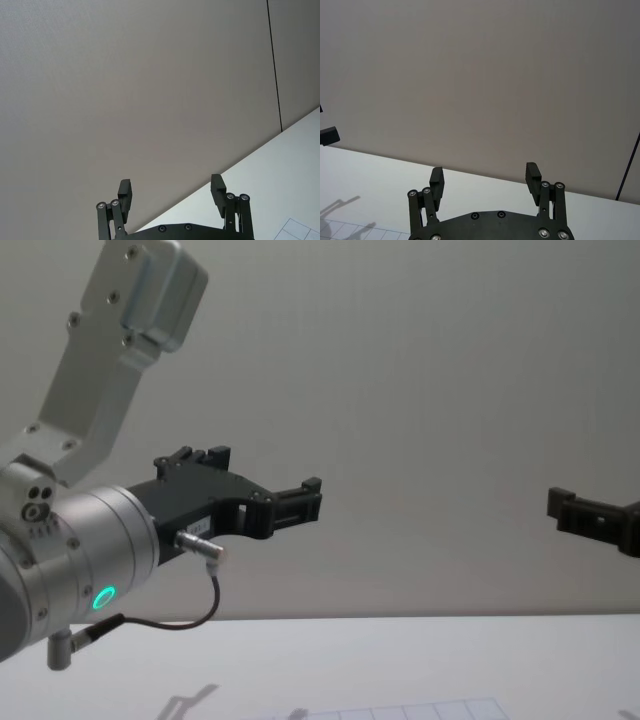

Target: Use the one hand to pick up the stamp and affix it onto the A4 paper.

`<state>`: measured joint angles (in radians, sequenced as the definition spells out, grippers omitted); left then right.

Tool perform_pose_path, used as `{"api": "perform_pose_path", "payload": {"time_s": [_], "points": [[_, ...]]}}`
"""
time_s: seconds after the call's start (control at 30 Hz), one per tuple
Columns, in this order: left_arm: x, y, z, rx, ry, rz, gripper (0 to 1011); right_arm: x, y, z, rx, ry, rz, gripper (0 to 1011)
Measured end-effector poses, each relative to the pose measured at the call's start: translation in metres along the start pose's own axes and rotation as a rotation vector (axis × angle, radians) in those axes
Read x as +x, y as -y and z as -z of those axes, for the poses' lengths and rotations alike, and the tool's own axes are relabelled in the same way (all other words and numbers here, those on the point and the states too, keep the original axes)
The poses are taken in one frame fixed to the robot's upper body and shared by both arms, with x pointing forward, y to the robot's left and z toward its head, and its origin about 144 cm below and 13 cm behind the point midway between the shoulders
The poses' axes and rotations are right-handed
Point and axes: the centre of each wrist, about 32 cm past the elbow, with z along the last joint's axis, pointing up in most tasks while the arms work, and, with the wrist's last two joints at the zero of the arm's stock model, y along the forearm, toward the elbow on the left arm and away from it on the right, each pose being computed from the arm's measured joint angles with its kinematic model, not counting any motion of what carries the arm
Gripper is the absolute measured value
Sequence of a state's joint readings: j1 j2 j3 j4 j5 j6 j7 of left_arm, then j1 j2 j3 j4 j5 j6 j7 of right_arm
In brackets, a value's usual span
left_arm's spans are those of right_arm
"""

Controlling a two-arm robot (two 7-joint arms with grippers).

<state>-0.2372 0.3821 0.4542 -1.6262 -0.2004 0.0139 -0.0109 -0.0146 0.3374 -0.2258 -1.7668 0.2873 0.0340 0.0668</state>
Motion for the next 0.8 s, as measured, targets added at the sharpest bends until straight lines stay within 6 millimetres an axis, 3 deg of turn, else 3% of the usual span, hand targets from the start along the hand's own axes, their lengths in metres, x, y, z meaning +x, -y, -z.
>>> {"api": "perform_pose_path", "payload": {"time_s": [0.8], "points": [[0.0000,0.0000,0.0000,0.000,0.000,0.000,1001,0.0000,0.0000,0.0000,0.000,0.000,0.000,1001]]}}
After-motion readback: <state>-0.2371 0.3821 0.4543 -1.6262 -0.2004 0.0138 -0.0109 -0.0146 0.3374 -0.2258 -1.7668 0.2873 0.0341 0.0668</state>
